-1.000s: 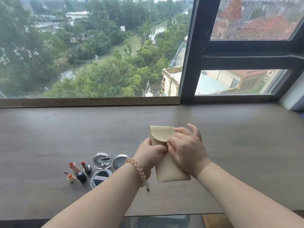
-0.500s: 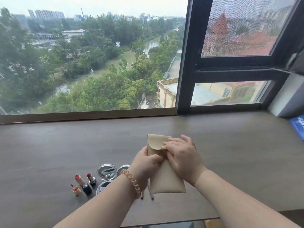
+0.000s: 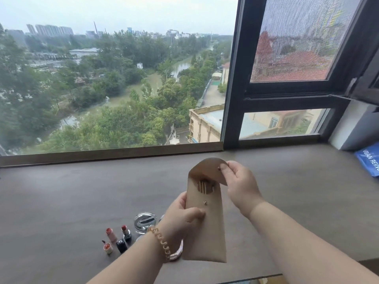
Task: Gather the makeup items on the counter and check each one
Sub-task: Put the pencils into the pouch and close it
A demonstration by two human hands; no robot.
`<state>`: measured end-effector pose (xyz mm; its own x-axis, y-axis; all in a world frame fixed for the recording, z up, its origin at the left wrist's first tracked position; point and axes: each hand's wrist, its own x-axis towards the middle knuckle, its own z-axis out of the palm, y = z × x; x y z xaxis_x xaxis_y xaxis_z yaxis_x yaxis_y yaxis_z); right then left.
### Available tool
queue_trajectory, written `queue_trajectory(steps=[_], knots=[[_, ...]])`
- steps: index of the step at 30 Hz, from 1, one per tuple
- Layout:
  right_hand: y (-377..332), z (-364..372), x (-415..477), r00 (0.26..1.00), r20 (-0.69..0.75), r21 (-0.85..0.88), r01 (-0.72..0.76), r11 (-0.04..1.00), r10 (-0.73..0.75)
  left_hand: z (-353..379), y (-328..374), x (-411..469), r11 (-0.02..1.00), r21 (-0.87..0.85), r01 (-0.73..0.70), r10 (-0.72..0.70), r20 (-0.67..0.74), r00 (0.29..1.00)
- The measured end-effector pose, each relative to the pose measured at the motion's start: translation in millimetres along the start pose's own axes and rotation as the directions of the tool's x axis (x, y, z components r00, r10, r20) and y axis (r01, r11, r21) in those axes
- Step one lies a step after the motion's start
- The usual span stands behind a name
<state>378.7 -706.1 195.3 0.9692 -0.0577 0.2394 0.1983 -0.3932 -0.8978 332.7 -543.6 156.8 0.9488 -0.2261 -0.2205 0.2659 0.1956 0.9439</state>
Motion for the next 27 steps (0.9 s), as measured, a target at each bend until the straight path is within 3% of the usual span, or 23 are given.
queue_trajectory(steps=[2,4,6,7,9,11,12,14,17,21,27], knots=[[-0.6,-3.9,8.7,0.981,-0.124,0.132,-0.131,0.983,0.147,-4.0,-1.8,-4.2,0.998,0.059,0.027,-0.031,0.066,0.997],[2.4,-11.0,16.0,0.957,-0.177,0.147,-0.206,0.967,0.231,-4.2,-4.7,-12.2,0.995,0.08,0.057,-0.067,0.122,0.99],[5.8,-18.9,19.0,0.959,-0.16,0.051,-0.23,0.972,0.235,-3.2,-5.4,-17.9,0.995,0.078,0.066,-0.078,0.158,0.984],[8.8,-23.5,18.1,0.967,-0.143,-0.112,-0.229,0.967,0.213,-1.6,-4.9,-19.2,0.995,0.081,0.059,-0.072,0.163,0.984],[15.1,-32.7,11.0,0.993,-0.113,-0.583,-0.088,0.808,0.026,3.6,-2.9,-20.2,0.996,0.079,0.041,-0.053,0.151,0.987],[14.6,-37.9,5.1,0.959,0.014,-0.742,0.199,0.64,-0.282,8.7,-1.1,-19.2,0.997,0.068,0.03,-0.038,0.123,0.992],[10.4,-40.6,2.2,0.926,0.101,-0.705,0.324,0.631,-0.363,11.7,-0.6,-17.8,0.998,0.064,0.024,-0.031,0.106,0.994],[1.7,-44.8,-3.6,0.896,0.299,-0.51,0.44,0.739,-0.327,18.9,-1.9,-14.8,0.998,0.062,0.013,-0.018,0.08,0.997],[-4.2,-49.5,-4.7,0.852,0.51,-0.369,0.339,0.865,-0.116,31.5,-6.4,-10.8,0.997,0.081,0.009,-0.015,0.071,0.997],[0.7,-53.8,-2.1,0.828,0.559,-0.301,0.242,0.922,-0.035,42.7,-7.2,-8.1,0.989,0.15,-0.003,-0.009,0.073,0.997],[-2.9,-61.7,4.1,0.764,0.645,-0.307,0.264,0.915,-0.004,47.1,-2.0,-7.4,0.985,0.169,-0.036,0.027,0.057,0.998]])
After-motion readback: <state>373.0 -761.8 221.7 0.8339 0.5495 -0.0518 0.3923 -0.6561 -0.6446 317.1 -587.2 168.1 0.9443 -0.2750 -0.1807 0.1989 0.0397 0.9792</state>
